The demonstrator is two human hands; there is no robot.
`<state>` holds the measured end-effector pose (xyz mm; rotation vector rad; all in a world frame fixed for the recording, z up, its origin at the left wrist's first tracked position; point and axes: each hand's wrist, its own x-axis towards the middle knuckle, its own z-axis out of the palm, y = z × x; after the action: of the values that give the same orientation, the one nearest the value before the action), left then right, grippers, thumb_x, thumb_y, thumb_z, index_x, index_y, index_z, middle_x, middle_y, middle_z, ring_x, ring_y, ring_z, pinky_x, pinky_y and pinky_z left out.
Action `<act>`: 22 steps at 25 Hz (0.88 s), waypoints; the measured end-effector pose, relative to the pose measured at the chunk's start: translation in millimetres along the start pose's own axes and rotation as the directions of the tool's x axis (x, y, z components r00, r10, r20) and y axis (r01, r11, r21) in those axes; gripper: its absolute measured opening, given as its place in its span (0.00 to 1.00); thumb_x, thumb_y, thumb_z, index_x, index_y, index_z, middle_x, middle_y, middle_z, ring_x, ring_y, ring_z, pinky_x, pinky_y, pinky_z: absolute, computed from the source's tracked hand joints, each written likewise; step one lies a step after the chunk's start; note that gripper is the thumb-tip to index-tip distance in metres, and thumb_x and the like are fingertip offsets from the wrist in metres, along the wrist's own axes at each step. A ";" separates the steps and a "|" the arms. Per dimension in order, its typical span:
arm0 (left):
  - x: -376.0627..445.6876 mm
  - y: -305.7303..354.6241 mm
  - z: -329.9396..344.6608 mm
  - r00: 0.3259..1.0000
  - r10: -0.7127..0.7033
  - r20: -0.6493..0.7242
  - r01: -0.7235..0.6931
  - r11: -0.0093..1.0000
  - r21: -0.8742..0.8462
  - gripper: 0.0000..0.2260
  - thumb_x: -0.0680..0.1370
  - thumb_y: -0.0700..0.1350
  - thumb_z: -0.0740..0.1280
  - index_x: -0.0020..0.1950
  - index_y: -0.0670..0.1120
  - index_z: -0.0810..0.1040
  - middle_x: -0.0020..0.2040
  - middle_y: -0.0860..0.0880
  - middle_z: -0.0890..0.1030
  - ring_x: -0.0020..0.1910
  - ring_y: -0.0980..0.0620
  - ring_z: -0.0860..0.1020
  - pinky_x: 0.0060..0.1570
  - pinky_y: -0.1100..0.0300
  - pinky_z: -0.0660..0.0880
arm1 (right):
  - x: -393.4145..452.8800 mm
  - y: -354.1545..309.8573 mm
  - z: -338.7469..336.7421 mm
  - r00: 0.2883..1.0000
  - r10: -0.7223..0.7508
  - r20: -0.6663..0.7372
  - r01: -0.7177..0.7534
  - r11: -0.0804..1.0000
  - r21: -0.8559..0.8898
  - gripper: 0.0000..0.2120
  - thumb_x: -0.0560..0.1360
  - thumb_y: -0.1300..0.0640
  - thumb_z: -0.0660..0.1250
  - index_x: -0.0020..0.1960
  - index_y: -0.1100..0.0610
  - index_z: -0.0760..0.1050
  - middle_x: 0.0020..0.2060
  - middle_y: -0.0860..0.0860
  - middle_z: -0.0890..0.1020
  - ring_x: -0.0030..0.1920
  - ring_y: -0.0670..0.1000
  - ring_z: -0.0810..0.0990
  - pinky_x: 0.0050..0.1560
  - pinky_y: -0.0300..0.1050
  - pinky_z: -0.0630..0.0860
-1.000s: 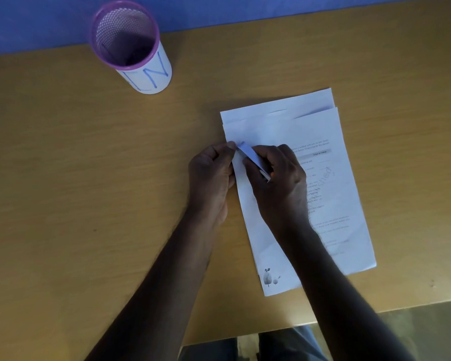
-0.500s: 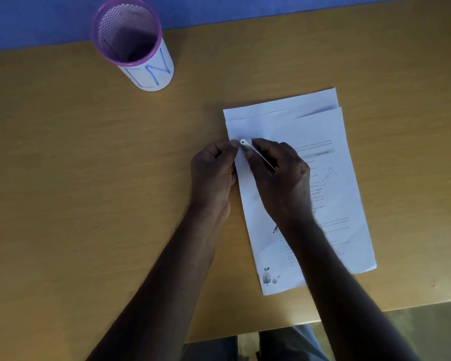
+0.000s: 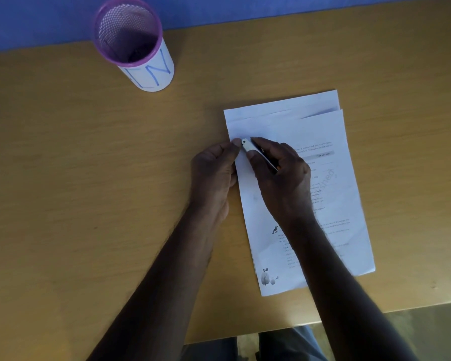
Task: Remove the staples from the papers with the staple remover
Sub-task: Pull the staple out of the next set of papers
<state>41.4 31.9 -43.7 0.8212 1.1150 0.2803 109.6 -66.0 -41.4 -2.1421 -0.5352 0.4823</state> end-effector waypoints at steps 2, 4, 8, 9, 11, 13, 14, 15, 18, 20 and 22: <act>1.1 0.6 0.8 1.000 -0.011 -0.008 0.011 1.000 -0.011 0.05 0.81 0.41 0.71 0.53 0.44 0.87 0.48 0.46 0.89 0.45 0.50 0.88 0.43 0.58 0.83 | 1.1 -0.8 -0.3 1.000 0.026 0.007 -0.026 0.999 0.019 0.14 0.82 0.56 0.71 0.67 0.55 0.82 0.60 0.49 0.85 0.55 0.36 0.80 0.57 0.27 0.76; 0.6 0.6 3.5 0.999 -0.006 -0.041 0.006 1.000 -0.014 0.05 0.80 0.41 0.71 0.53 0.44 0.87 0.49 0.46 0.89 0.47 0.49 0.88 0.47 0.55 0.84 | 1.8 -2.8 0.6 0.998 0.062 -0.001 -0.062 0.997 0.046 0.14 0.82 0.56 0.71 0.67 0.55 0.82 0.60 0.48 0.85 0.57 0.38 0.82 0.59 0.32 0.78; -1.1 -1.0 10.3 0.993 0.018 -0.119 -0.019 1.000 -0.012 0.07 0.80 0.40 0.71 0.56 0.40 0.86 0.53 0.41 0.88 0.55 0.42 0.86 0.63 0.42 0.80 | -1.7 -7.6 7.3 0.995 0.076 -0.070 -0.073 0.996 0.045 0.12 0.82 0.54 0.71 0.65 0.54 0.84 0.58 0.47 0.87 0.57 0.44 0.85 0.60 0.38 0.81; -0.8 -1.5 11.2 0.991 0.021 -0.132 -0.023 1.000 -0.016 0.07 0.80 0.39 0.71 0.56 0.39 0.86 0.53 0.40 0.88 0.55 0.41 0.86 0.63 0.40 0.80 | -2.8 -8.9 9.3 0.993 0.078 -0.089 -0.074 0.996 0.051 0.12 0.82 0.54 0.71 0.64 0.53 0.84 0.58 0.47 0.87 0.56 0.44 0.85 0.59 0.37 0.81; -0.9 -1.4 11.5 0.991 0.014 -0.134 -0.019 0.999 -0.041 0.08 0.80 0.39 0.71 0.57 0.37 0.85 0.54 0.39 0.87 0.56 0.39 0.85 0.64 0.40 0.79 | -4.4 -10.6 13.0 0.989 0.094 -0.113 -0.087 0.994 0.065 0.11 0.82 0.54 0.71 0.63 0.52 0.85 0.56 0.45 0.87 0.55 0.43 0.85 0.58 0.35 0.80; -0.8 -1.2 11.6 0.992 0.003 -0.126 -0.010 0.998 -0.056 0.09 0.80 0.39 0.71 0.57 0.36 0.85 0.54 0.38 0.87 0.57 0.39 0.85 0.64 0.41 0.80 | -4.4 -11.5 14.2 0.986 0.121 -0.115 -0.111 0.990 0.087 0.11 0.82 0.54 0.71 0.63 0.52 0.85 0.55 0.43 0.87 0.54 0.41 0.85 0.57 0.36 0.80; -0.8 -1.0 11.7 0.992 -0.002 -0.128 -0.006 0.998 -0.056 0.08 0.80 0.39 0.71 0.56 0.36 0.86 0.53 0.38 0.88 0.56 0.40 0.86 0.63 0.42 0.81 | -3.7 -11.6 13.6 0.984 0.144 -0.105 -0.133 0.985 0.109 0.11 0.82 0.53 0.71 0.63 0.51 0.85 0.55 0.42 0.87 0.53 0.41 0.85 0.57 0.38 0.82; -0.7 -0.8 11.9 0.991 -0.005 -0.131 -0.002 0.999 -0.053 0.07 0.80 0.39 0.71 0.55 0.37 0.86 0.52 0.39 0.88 0.54 0.41 0.86 0.60 0.44 0.82 | -2.4 -11.4 12.1 0.981 0.175 -0.086 -0.163 0.977 0.137 0.11 0.82 0.52 0.71 0.62 0.50 0.85 0.55 0.42 0.87 0.52 0.43 0.86 0.57 0.43 0.84; -0.4 -1.2 11.7 0.993 -0.003 -0.121 -0.002 0.999 -0.041 0.06 0.81 0.39 0.70 0.50 0.40 0.87 0.46 0.43 0.89 0.45 0.47 0.87 0.47 0.54 0.85 | 5.0 -11.0 3.6 0.965 0.260 0.004 -0.255 0.941 0.223 0.10 0.81 0.51 0.71 0.61 0.50 0.86 0.53 0.43 0.89 0.48 0.44 0.86 0.55 0.50 0.85; -0.2 -2.0 11.5 0.994 -0.001 -0.107 -0.003 0.999 -0.039 0.07 0.81 0.39 0.70 0.47 0.42 0.87 0.42 0.47 0.89 0.40 0.49 0.87 0.41 0.57 0.85 | 10.8 -11.9 -2.7 0.954 0.294 0.062 -0.300 0.924 0.236 0.09 0.80 0.50 0.73 0.58 0.49 0.87 0.48 0.41 0.89 0.42 0.43 0.85 0.47 0.44 0.85; 0.6 -2.0 11.7 0.994 -0.006 -0.107 0.001 0.999 -0.046 0.06 0.81 0.39 0.70 0.47 0.42 0.87 0.41 0.49 0.88 0.39 0.51 0.87 0.40 0.57 0.85 | 15.1 -13.6 -6.5 0.940 0.326 0.099 -0.341 0.908 0.243 0.05 0.79 0.48 0.74 0.53 0.45 0.87 0.41 0.37 0.88 0.36 0.43 0.83 0.37 0.37 0.80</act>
<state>51.5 25.7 -43.4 0.7708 1.2057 0.3490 122.8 -54.8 -28.9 -1.9754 -0.1212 0.7613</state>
